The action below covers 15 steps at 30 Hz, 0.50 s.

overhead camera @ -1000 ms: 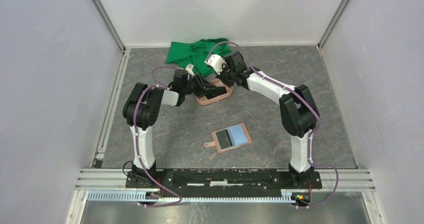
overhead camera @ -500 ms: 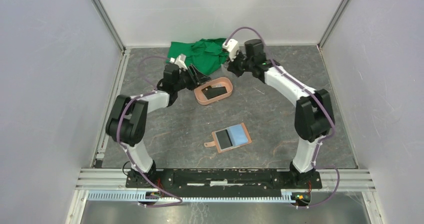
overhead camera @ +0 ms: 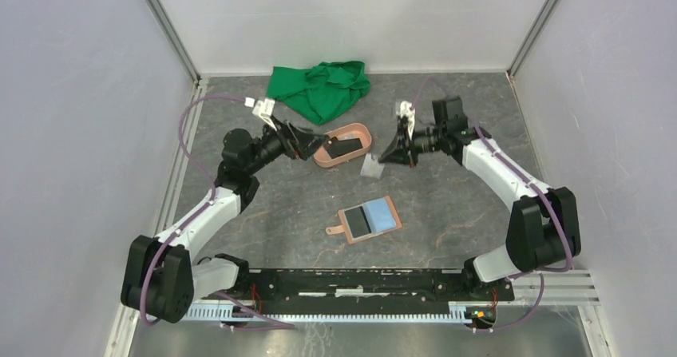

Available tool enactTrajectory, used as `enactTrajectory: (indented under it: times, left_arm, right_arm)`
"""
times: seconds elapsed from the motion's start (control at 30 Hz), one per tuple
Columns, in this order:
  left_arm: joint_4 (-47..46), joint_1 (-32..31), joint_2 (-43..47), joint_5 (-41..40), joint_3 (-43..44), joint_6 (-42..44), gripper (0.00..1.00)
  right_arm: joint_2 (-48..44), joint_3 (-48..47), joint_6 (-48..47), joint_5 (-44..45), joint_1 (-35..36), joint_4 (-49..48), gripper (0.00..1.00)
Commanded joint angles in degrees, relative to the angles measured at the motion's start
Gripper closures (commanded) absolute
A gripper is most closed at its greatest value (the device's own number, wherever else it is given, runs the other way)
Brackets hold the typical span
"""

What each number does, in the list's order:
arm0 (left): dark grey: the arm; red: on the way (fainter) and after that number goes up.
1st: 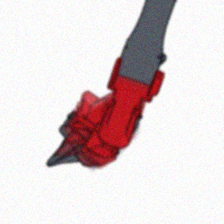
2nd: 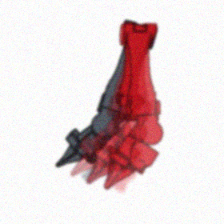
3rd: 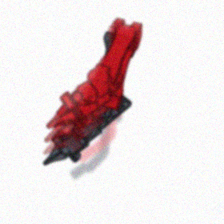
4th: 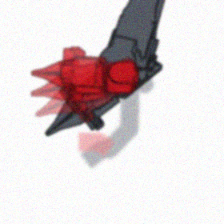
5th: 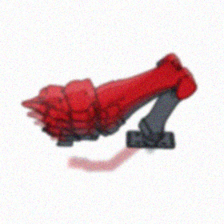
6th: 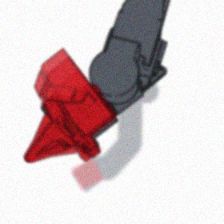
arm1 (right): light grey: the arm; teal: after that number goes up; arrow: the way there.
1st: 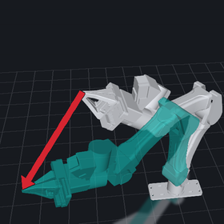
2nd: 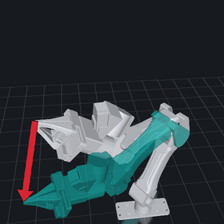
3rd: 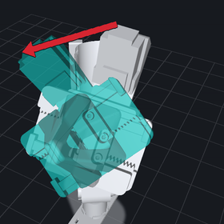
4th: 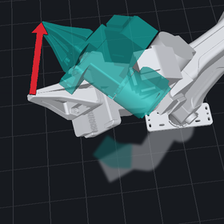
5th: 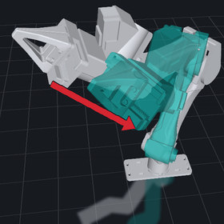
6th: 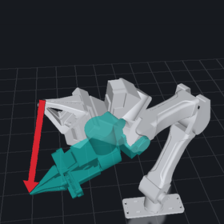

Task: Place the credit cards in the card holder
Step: Insert the credit card into the card holder.

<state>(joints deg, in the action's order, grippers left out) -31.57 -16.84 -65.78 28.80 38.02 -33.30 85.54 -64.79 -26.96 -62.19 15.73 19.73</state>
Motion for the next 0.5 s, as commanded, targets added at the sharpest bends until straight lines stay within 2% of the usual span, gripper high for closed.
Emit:
enactTrajectory:
  times: [0.0,0.07,0.13,0.2,0.27,0.33,0.4,0.47]
  left_arm:
    - [-7.4,-1.7,-0.8,14.0,-6.2,-11.3,0.00]
    - [-2.6,-7.1,5.2,8.1,-9.5,-2.2,0.00]
    - [4.3,-15.4,12.3,-2.3,-11.8,8.5,0.00]
    - [5.8,-22.1,18.9,-11.2,-15.1,15.4,0.00]
    - [3.6,-23.7,22.3,-12.4,-19.3,16.3,0.00]
    - [-1.3,-23.8,25.7,-14.6,-24.0,13.6,0.00]
    - [-5.7,-23.8,26.5,-12.1,-25.4,10.9,0.00]
    - [-6.1,-23.8,25.3,-8.7,-23.4,8.1,0.00]
  right_arm:
    - [-3.8,9.4,-5.6,-7.9,0.0,5.3,1.00]
    - [-6.0,14.9,-0.9,-8.8,0.1,-1.5,1.00]
    - [-7.1,17.9,3.7,-10.5,0.1,-7.1,1.00]
    - [-6.6,18.0,5.5,-13.1,0.2,-8.6,1.00]
    - [-5.8,17.3,5.4,-15.1,0.5,-7.9,1.00]
    - [-6.0,17.5,5.6,-14.1,1.3,-8.1,1.00]
    - [-6.8,18.0,6.8,-13.2,2.0,-9.4,1.00]
    - [-7.3,19.5,11.7,-14.2,2.4,-14.0,1.00]
